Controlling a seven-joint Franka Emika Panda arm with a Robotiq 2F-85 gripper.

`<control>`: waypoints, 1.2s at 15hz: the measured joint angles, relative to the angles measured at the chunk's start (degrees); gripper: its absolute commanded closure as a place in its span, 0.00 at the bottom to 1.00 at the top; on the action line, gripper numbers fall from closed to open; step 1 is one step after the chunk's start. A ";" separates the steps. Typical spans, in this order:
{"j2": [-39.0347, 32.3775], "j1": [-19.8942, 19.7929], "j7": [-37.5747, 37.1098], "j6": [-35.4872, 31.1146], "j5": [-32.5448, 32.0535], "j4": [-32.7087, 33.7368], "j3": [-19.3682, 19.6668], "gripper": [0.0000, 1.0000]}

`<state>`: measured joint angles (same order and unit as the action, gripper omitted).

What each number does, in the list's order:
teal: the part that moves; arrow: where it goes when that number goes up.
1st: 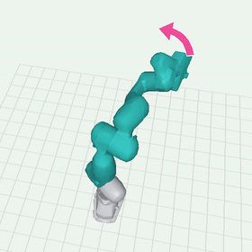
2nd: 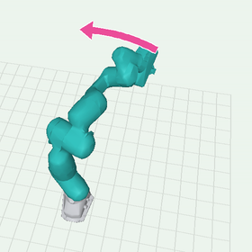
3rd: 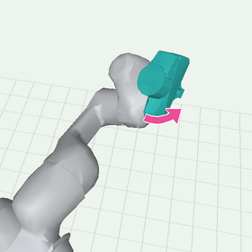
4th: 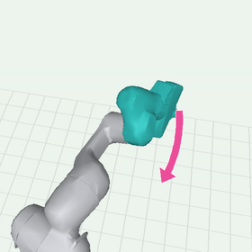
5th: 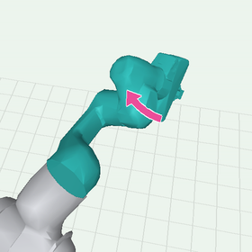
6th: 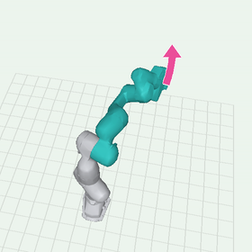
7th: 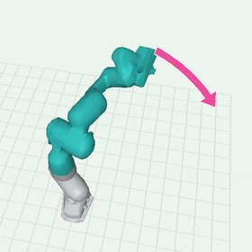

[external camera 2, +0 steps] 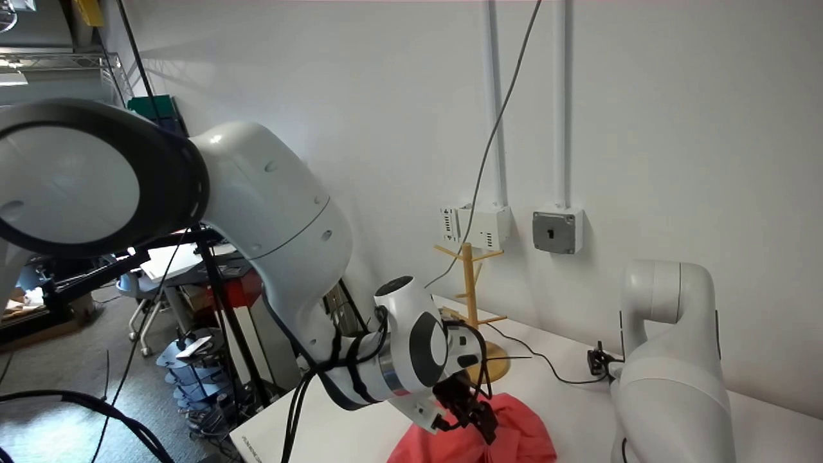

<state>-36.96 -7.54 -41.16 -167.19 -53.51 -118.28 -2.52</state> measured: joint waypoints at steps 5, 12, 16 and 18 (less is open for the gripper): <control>-2.41 0.05 1.45 0.00 -1.45 2.67 0.18 0.00; -6.33 0.04 3.12 0.00 -1.48 6.48 0.16 0.55; -7.90 0.02 3.63 0.03 -1.48 7.91 0.16 0.86; -8.29 0.02 3.90 0.03 -1.48 8.31 0.16 0.99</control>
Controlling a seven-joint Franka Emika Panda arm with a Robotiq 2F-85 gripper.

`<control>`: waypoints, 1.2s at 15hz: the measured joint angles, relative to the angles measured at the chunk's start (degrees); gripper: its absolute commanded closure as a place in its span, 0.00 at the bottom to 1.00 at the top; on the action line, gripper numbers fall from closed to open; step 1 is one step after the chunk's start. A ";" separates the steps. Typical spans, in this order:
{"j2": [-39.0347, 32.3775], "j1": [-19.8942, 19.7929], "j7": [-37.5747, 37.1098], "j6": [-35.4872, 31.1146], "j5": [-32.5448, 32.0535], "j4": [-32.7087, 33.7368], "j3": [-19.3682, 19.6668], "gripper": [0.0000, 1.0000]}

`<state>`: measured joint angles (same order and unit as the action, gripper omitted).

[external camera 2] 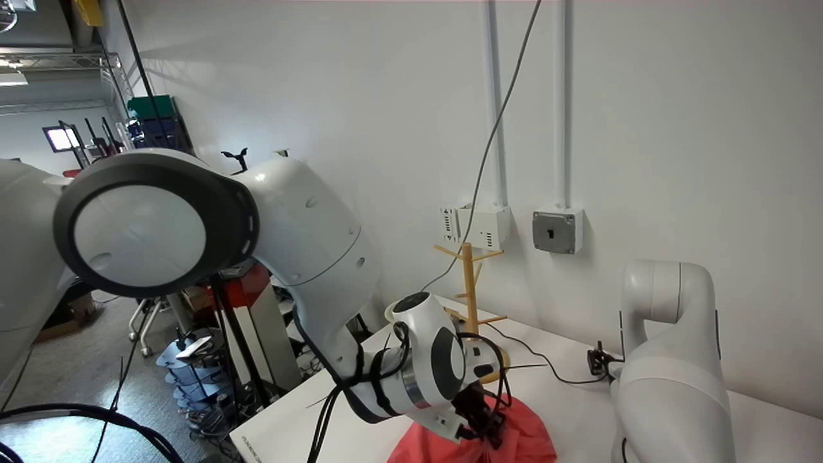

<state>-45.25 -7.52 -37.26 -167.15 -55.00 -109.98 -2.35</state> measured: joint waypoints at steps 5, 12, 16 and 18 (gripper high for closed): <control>-0.24 0.06 0.40 0.04 -0.10 0.98 0.12 0.98; 0.85 8.41 -4.88 1.92 -8.21 7.36 9.50 0.98; 0.61 12.72 -7.67 5.54 -10.05 11.04 12.91 0.67; 0.08 13.43 -8.11 6.97 -10.05 11.86 13.16 0.53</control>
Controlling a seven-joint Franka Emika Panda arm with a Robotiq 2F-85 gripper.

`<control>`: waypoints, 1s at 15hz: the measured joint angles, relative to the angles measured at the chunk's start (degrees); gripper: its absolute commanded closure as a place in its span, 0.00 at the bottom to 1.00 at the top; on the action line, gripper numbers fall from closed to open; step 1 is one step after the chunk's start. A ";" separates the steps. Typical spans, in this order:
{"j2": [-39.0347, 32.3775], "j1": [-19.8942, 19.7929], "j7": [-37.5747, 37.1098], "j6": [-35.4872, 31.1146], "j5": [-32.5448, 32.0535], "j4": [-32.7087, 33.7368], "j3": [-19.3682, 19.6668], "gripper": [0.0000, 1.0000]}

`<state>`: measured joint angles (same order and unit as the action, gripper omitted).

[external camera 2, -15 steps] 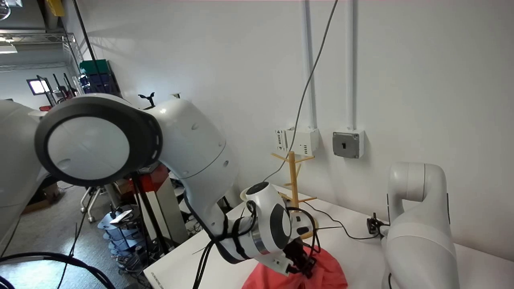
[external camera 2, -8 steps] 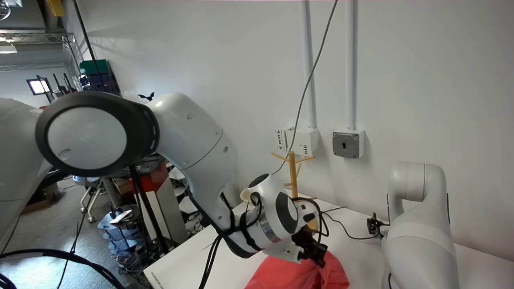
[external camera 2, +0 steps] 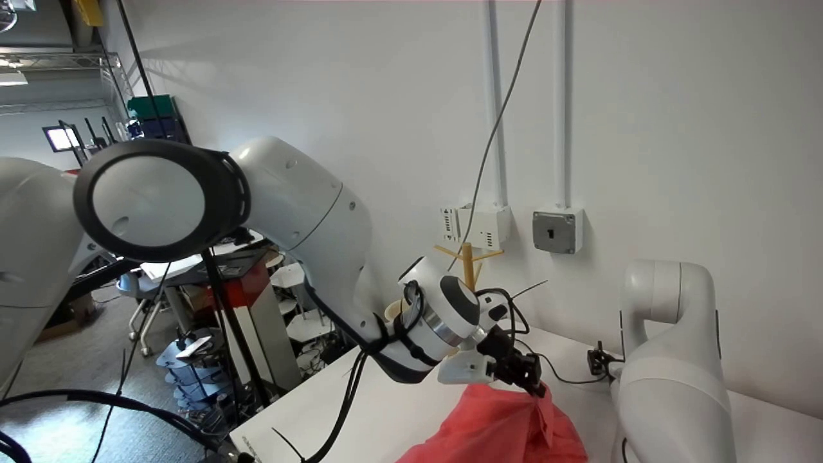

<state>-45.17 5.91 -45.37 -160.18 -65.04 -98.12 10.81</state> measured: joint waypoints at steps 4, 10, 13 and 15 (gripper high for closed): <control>-1.18 0.90 -0.31 0.63 -0.06 0.80 1.29 0.22; -0.43 1.07 -0.46 -0.41 -0.07 -1.06 2.02 0.00; 2.66 0.41 -0.36 -3.42 0.83 -6.13 0.65 0.00; 5.91 -0.31 -0.22 -5.71 1.59 -10.92 -0.59 0.00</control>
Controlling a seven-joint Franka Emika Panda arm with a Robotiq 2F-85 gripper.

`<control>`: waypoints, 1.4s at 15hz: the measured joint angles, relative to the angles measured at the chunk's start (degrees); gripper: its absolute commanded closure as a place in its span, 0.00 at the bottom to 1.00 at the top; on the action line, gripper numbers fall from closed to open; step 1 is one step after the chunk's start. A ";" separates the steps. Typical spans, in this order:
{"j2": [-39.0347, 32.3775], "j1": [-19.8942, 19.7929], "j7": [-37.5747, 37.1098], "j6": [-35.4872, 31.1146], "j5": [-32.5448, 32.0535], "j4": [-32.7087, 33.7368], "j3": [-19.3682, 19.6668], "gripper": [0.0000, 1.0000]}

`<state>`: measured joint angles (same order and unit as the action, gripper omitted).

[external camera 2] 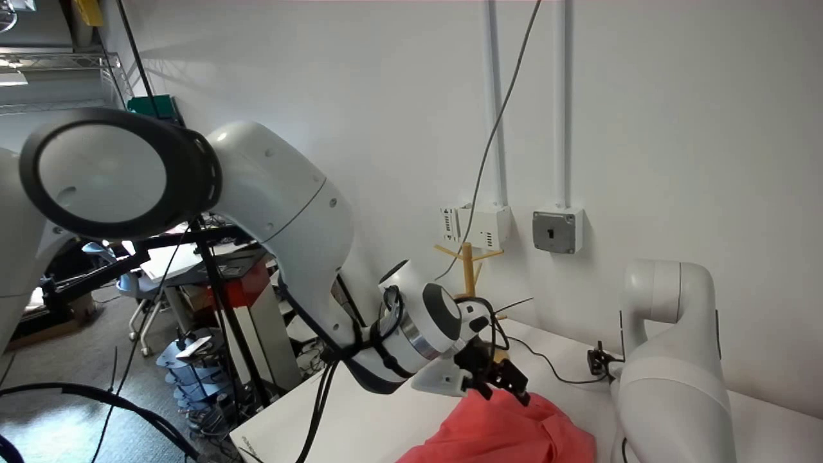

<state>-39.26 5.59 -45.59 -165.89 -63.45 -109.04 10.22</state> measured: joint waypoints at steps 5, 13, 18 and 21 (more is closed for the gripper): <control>9.82 -3.45 1.71 -5.15 3.38 -14.06 -4.56 0.00; 24.16 -10.43 2.24 -14.67 5.82 -33.24 -10.65 0.00; 31.34 -12.46 2.24 -19.83 5.65 -40.75 -11.40 0.00; 34.30 -12.57 2.24 -20.79 5.36 -43.51 -11.40 0.00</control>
<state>-4.96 -6.97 -43.35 -186.68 -58.09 -152.55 -1.19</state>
